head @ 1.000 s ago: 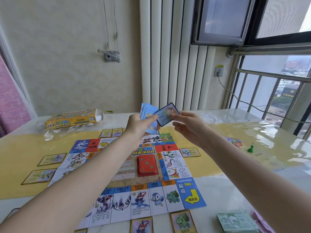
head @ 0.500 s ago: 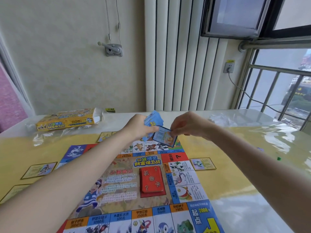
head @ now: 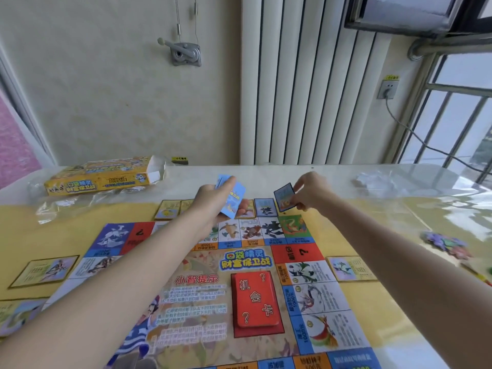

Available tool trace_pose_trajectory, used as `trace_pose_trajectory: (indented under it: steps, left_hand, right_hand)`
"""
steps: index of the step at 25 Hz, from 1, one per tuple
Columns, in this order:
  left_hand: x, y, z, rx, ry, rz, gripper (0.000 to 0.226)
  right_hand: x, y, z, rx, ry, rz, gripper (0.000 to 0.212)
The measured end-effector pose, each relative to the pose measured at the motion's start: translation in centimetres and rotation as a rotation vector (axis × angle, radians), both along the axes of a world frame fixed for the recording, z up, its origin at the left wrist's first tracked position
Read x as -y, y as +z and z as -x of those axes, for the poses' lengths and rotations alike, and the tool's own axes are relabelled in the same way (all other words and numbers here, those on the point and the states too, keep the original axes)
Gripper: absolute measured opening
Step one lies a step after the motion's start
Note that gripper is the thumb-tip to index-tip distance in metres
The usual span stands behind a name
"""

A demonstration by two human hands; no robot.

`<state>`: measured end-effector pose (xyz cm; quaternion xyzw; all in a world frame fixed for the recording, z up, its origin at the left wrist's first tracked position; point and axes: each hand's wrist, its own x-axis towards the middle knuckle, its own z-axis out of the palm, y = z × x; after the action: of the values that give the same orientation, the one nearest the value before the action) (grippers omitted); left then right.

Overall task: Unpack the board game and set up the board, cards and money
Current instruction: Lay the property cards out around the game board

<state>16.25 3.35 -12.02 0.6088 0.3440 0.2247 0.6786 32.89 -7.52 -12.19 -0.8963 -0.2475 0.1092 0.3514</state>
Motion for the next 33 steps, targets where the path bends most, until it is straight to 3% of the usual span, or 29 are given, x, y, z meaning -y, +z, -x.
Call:
trace_pose_trajectory:
  steps: [5,11,13,15,17,19,22,25,27,29,31,33]
  left_hand:
    - [1.0,-0.5,-0.5,0.021,-0.038,0.016,0.027]
    - [1.7,-0.7,0.0,0.007,-0.07,0.018,0.026]
    - [2.2,-0.5,0.5,0.034,-0.111,0.07,0.02]
    - [2.7,-0.4,1.1,0.074,-0.135,0.15,0.013]
    - [3.1,-0.2,1.8,0.09,-0.128,0.19,0.007]
    - [3.7,0.1,2.6,0.095,-0.138,0.182,0.003]
    - [5.1,0.7,4.4,0.094,-0.201,0.185,0.011]
    - [6.3,1.3,6.5,0.072,-0.215,0.204,0.018]
    - [6.4,1.3,7.6,0.032,-0.165,0.173,0.023]
    - [6.6,1.4,8.6,0.003,-0.125,0.181,0.032]
    - [7.3,1.8,9.5,0.051,-0.145,0.278,0.027]
    - [8.1,2.4,9.9,0.077,-0.17,0.297,0.02]
  right_hand:
    - [-0.3,-0.5,-0.3,0.119,0.07,0.268,0.028]
    - [-0.8,-1.0,0.2,0.261,0.084,0.338,0.015]
    - [-0.5,-0.5,0.4,0.31,0.074,0.293,0.005]
    - [0.1,1.0,1.6,0.349,0.086,0.119,0.011]
    - [1.1,2.8,4.3,0.129,0.223,-0.099,0.023]
    - [2.7,4.2,7.4,-0.145,0.413,-0.172,0.029]
    - [5.5,4.3,10.2,-0.244,0.532,-0.129,0.02]
    - [7.7,4.0,11.0,-0.384,0.465,-0.253,0.012]
    - [8.7,4.1,11.0,-0.174,0.294,-0.318,0.009]
    - [9.4,4.2,11.4,0.3,0.174,-0.361,0.005]
    - [10.0,3.9,12.9,0.77,0.37,-0.352,0.004]
    - [10.4,2.7,14.3,1.009,0.645,-0.29,0.003]
